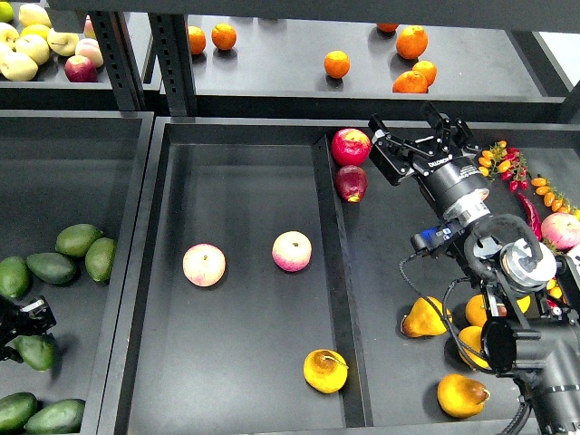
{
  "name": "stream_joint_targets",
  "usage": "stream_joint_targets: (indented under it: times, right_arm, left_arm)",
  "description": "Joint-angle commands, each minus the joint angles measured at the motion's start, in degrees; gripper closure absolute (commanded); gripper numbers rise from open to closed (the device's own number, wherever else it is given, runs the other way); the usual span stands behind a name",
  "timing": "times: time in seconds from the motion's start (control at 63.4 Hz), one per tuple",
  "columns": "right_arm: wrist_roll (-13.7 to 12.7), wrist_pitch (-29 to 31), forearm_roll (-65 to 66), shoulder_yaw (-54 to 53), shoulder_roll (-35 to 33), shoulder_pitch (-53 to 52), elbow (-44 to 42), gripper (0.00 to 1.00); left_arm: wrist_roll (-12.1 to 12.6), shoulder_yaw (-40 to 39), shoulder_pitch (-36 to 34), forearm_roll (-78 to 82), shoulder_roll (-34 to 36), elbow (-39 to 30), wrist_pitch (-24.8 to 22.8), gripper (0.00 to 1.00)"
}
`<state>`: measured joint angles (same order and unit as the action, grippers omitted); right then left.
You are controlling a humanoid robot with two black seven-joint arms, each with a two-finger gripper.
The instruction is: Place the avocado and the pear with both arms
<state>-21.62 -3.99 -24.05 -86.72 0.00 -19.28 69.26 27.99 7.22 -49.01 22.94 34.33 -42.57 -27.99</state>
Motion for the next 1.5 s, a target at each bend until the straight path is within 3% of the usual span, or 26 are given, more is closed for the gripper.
stream_joint_targets:
  times: [0.0,0.284,0.631,1.009,1.135,1.245,1.482]
  right_arm:
    - [0.0,0.0,0.0,0.0,0.0,0.6,0.4,0.0]
    - [0.0,0.0,0.0,0.1,0.0,0.8,0.5,0.0]
    - [0.0,0.1,0.0,0.1,0.0,0.9,0.5,0.0]
    - [-0.2,0.2,-0.1,0.1,0.0,1.4,0.6,0.0]
    - [-0.5,0.3,-0.1,0.1,0.0,1.6,0.6,0.0]
    - [-1.0,0.4,-0.2,0.1,0.0,2.5,0.6,0.0]
    - [-2.5,2.9,-0.3,3.3,0.0,6.3,0.6,0.0]
  left_arm:
    - [0.0,0.2,0.1,0.0,-1.1,0.9,0.0,0.6]
    - [0.0,0.2,0.1,0.0,-1.4,1.1,0.0,0.55]
    - [0.0,0.2,-0.3,-0.1,-1.5,1.2,0.0,0.33]
    - [0.0,0.2,-0.6,-0.2,-1.5,1.2,0.0,0.2]
    - [0.0,-0.2,-1.5,-0.3,-1.5,1.2,0.0,0.09]
    - [0.0,-2.6,-4.1,-1.1,-0.7,1.2,0.0,0.03]
    - [0.0,-13.4,-6.8,-11.9,0.0,3.1,0.0,0.02]
